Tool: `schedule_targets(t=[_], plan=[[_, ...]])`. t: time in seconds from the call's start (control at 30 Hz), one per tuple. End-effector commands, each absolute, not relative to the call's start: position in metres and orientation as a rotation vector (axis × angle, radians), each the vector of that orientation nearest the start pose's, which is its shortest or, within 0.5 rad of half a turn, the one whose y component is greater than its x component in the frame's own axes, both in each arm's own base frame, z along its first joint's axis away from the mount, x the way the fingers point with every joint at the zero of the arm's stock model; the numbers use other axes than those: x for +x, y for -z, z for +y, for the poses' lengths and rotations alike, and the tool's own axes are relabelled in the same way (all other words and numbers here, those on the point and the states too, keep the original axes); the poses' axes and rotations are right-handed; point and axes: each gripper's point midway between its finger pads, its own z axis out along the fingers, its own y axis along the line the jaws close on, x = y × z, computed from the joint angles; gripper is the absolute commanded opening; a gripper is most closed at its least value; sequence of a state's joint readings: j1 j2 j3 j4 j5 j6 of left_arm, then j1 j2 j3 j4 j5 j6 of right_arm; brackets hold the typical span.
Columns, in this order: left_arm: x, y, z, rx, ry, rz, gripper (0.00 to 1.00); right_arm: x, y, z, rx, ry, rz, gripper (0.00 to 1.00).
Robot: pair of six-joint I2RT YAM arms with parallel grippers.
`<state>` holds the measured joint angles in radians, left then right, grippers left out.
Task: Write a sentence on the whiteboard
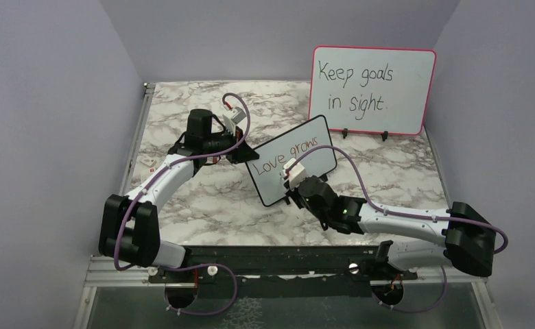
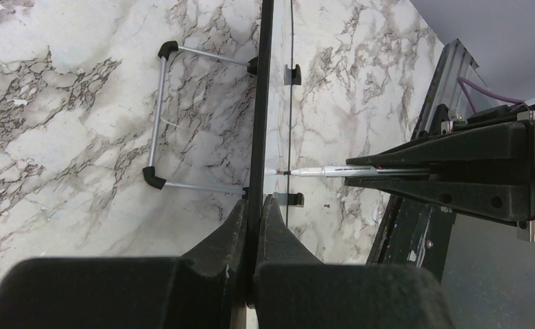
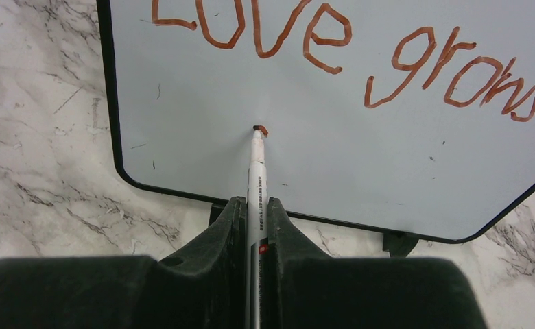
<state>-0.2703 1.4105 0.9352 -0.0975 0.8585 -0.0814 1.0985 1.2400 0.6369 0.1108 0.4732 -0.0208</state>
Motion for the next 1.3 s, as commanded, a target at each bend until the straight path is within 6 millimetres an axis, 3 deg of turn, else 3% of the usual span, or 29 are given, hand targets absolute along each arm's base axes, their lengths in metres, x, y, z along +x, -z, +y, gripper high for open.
schedule_targets(t=[0.0, 0.57, 1.27], plan=[[0.321, -0.124, -0.191, 0.64, 0.85, 2.192, 0.0, 0.23, -0.139, 0.289, -0.84, -0.251, 1.819, 0.01], [0.321, -0.123, -0.191, 0.638, 0.849, 2.195, 0.0, 0.232, -0.126, 0.271, -0.831, -0.145, 1.879, 0.0], [0.321, -0.124, -0.19, 0.639, 0.845, 2.194, 0.0, 0.242, -0.155, 0.279, -0.729, -0.194, 1.795, 0.0]])
